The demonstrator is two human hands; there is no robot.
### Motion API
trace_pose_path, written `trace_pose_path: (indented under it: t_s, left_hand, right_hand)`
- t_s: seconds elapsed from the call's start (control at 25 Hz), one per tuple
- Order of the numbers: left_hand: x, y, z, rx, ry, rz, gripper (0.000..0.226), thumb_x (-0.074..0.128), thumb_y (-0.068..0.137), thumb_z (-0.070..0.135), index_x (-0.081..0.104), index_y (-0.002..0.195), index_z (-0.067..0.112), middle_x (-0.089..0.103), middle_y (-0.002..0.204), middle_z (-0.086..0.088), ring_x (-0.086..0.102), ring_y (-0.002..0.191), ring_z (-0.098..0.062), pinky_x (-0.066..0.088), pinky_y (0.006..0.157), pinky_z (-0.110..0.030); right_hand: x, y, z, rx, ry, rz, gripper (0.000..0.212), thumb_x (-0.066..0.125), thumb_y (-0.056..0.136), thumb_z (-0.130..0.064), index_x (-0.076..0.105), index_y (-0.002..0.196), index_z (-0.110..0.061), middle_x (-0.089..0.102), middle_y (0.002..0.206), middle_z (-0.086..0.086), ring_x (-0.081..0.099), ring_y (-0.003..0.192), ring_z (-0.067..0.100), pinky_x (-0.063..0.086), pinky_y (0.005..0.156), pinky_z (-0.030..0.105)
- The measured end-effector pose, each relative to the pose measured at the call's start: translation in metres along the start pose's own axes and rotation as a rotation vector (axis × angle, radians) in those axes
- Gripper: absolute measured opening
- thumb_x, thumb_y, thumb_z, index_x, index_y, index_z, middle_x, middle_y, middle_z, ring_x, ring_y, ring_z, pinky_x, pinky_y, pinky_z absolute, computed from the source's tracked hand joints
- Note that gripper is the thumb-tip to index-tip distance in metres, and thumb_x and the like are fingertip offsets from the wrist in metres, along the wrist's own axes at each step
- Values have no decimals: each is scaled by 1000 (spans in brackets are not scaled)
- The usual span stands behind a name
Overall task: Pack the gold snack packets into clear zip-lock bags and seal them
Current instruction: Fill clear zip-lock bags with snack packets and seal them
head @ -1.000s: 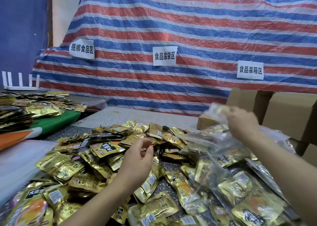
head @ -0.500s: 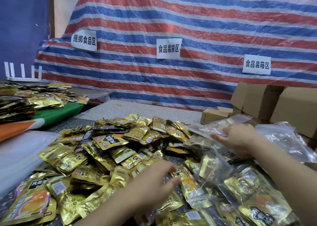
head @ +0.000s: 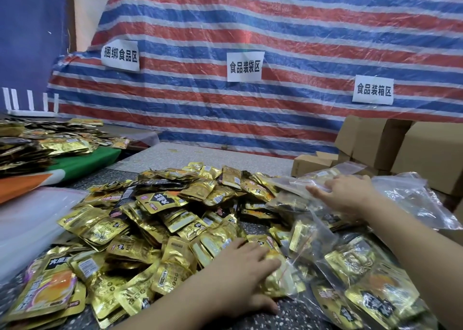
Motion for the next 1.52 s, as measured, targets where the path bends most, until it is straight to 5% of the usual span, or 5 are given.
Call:
trace_pose_path:
  t_s: [0.4,0.72,0.96,1.24,1.52]
  left_hand:
    - [-10,3,-42,-418,59,48,84,6,85,75,19,153,26,20,161,-4,21,148,-25,19,118,-50]
    - [-41,-78,-121,-669,-52,253,65,27,96,64,32,151,29,32,157,5,36,141,-16,36,113,-39]
    - [-29,-136,-159,-953,20,169,95,2,72,85,19,154,39,22,162,0,26,147,-23,32,114,-47]
    - [13,-133,-145,-990,-331,325,93,15,75,84,-5,155,39,18,163,2,2,152,-26,11,120,-49]
    - [21,-99,-132,-1076,-339,430,90,26,87,76,-3,157,27,32,158,-4,2,151,-30,19,115,-62]
  right_hand:
    - [4,-1,-1,12,-2,27,103,-22,57,-94,54,92,-35,63,126,0,56,117,21,34,103,53]
    - [6,-2,1,54,-41,102,123,-27,59,-90,63,117,-30,58,137,-1,56,118,20,35,101,50]
    - [1,-7,2,76,-61,131,127,-34,59,-85,64,116,-29,62,130,1,57,115,22,35,104,53]
    - [-6,-4,-11,100,-50,154,107,-18,73,-81,64,119,-28,63,130,2,54,121,24,28,106,55]
    - [-22,-2,-51,63,-27,215,82,4,91,-71,66,112,-22,62,130,3,54,121,24,22,111,58]
Point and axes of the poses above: each hand's wrist, its own y-axis towards the middle knuckle, its own x-axis out of the palm, z = x × y, the point moved 1 cm from there along y, towards the middle knuckle
